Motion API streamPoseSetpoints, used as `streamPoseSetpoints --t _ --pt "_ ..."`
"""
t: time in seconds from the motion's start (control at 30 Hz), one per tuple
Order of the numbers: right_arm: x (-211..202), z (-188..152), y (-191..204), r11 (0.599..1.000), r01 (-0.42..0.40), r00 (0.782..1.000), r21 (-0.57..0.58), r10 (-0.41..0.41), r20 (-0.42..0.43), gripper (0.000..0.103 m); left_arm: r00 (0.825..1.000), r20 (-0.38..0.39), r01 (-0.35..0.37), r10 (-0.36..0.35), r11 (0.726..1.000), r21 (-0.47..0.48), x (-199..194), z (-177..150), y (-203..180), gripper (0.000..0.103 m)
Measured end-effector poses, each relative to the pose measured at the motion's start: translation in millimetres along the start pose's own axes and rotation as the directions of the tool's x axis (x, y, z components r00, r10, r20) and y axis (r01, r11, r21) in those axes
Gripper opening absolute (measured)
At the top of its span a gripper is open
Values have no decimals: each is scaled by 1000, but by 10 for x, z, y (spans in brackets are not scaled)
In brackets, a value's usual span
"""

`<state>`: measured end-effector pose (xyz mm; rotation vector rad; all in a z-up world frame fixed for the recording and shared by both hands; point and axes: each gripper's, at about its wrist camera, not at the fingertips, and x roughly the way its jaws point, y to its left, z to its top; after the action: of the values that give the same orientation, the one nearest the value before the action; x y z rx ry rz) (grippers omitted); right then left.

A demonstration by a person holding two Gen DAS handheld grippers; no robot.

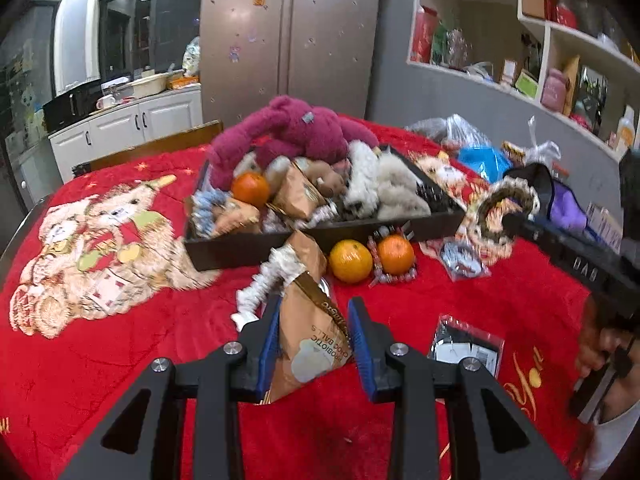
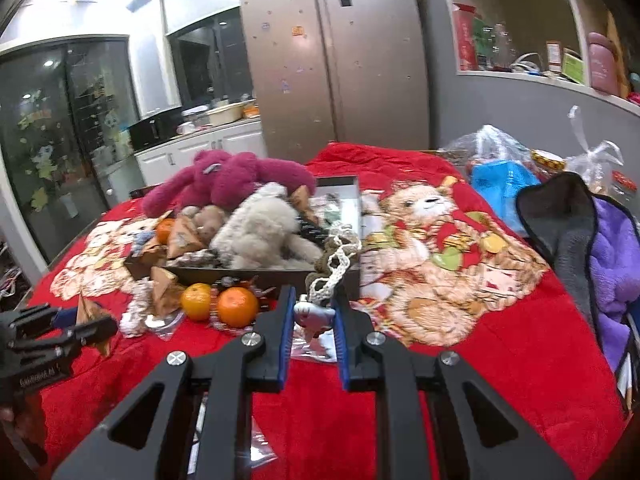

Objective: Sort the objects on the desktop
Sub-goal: 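Grasp and lift the pastry packet with left tool while right tool grasps the white rope toy, then carry the pastry packet over the black box with left tool while right tool carries the rope toy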

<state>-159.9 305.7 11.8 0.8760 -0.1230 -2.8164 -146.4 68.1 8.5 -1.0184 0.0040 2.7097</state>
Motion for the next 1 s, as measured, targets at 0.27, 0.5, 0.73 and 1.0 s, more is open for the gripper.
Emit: streamPoseSetpoints --t 0.27,0.5,0.73,1.0 --pt "-33 -5 153 998 -59 998 -17 59 6 19 999 46 -23 26 997 -69 -189 94 313 34" --pt "9 -43 294 995 -85 996 -48 84 -15 19 999 34 -6 9 998 -64 -134 69 370 33" --pt "-25 -61 468 988 -111 994 -105 111 -2 19 996 89 17 -15 999 -31 -253 104 319 34" --pt "-60 -33 666 978 -159 987 -135 161 8 19 994 109 14 -8 999 -52 -292 154 394 34"
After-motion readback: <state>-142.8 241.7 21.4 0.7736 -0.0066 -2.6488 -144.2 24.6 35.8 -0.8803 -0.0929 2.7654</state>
